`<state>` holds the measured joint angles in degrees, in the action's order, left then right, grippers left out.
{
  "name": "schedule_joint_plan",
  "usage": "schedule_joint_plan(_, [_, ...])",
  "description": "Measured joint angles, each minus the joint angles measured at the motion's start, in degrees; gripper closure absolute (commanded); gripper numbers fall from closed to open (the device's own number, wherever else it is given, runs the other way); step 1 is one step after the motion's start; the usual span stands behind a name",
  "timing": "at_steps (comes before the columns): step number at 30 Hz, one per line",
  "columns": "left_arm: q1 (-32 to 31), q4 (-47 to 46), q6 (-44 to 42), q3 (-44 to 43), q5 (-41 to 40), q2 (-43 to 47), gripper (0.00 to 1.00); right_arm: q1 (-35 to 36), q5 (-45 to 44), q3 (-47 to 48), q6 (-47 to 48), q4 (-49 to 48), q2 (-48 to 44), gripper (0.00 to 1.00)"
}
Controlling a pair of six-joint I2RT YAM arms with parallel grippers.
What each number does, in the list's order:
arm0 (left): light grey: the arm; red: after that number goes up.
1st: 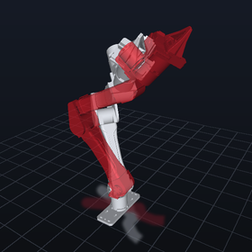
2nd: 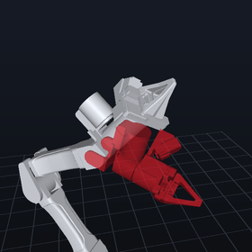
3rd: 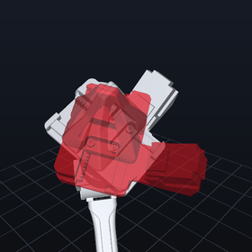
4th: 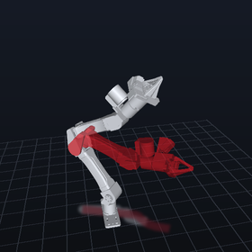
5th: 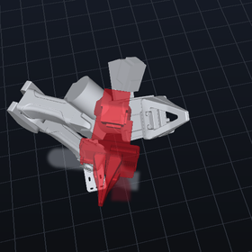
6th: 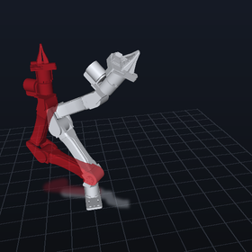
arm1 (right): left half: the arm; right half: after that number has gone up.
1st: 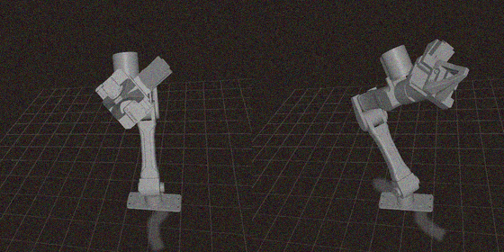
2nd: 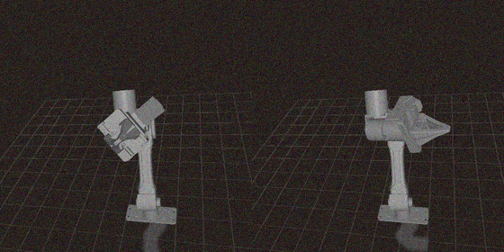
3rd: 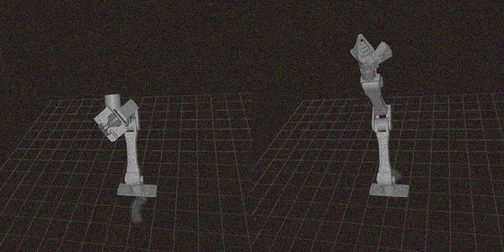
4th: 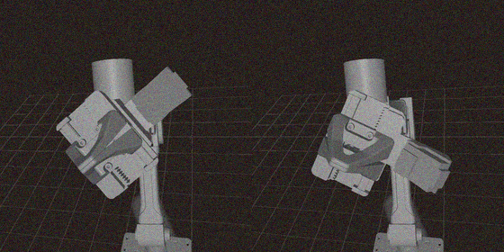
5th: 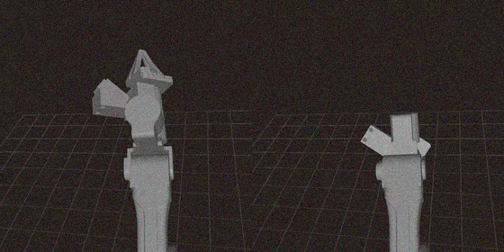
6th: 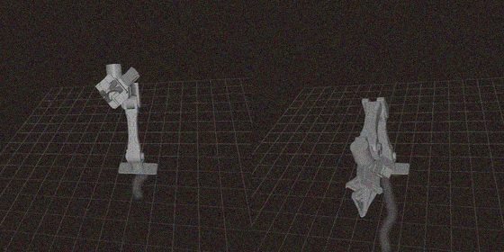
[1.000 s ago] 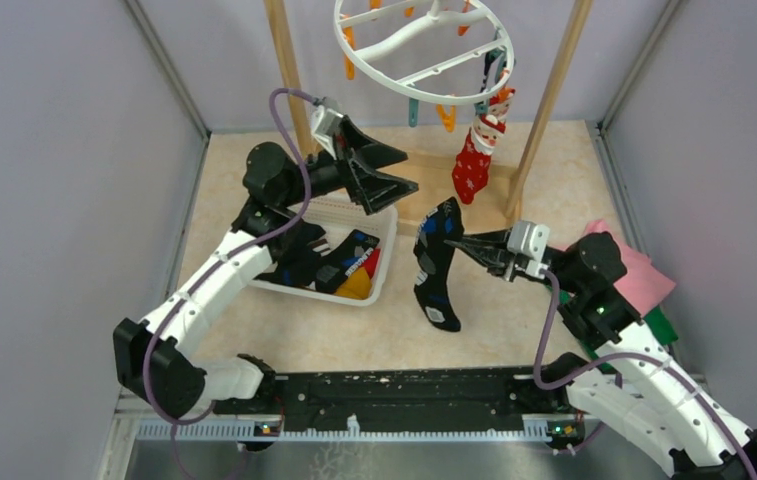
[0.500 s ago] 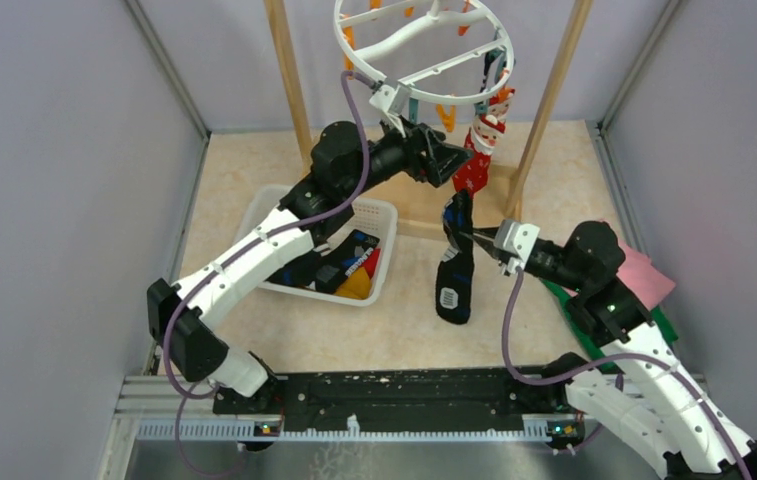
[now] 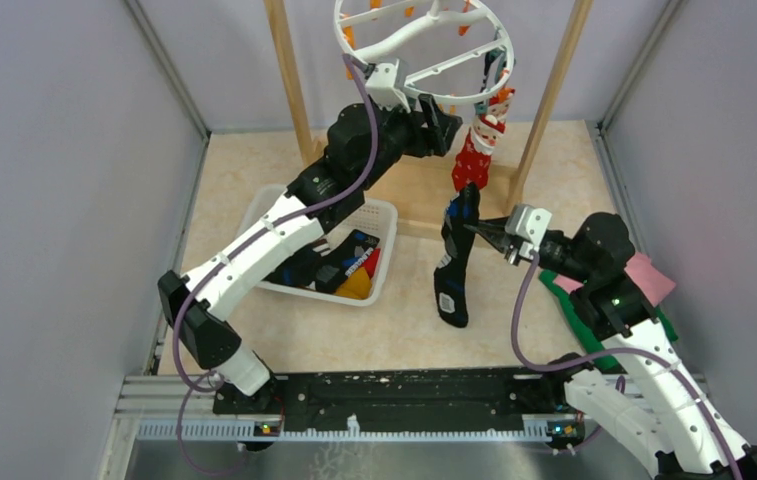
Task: Clip the socks to the hanger
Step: Open the clamp at the hanger.
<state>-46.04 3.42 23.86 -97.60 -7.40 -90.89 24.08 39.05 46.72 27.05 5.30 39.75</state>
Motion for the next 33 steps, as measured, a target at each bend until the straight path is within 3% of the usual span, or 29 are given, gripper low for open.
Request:
schedule_joint_plan(27, [-0.7,1.84,-0.02,-4.83,-6.47,-5.29,0.34,-1.81,1.4,0.0,-4.39,-1.62,0.46,1.0])
schedule_joint_plan(33, [-1.14,0.13,-0.59,-4.83,-7.28,-5.29,0.41,-2.12,1.57,0.0,-4.81,-2.43,0.79,1.0])
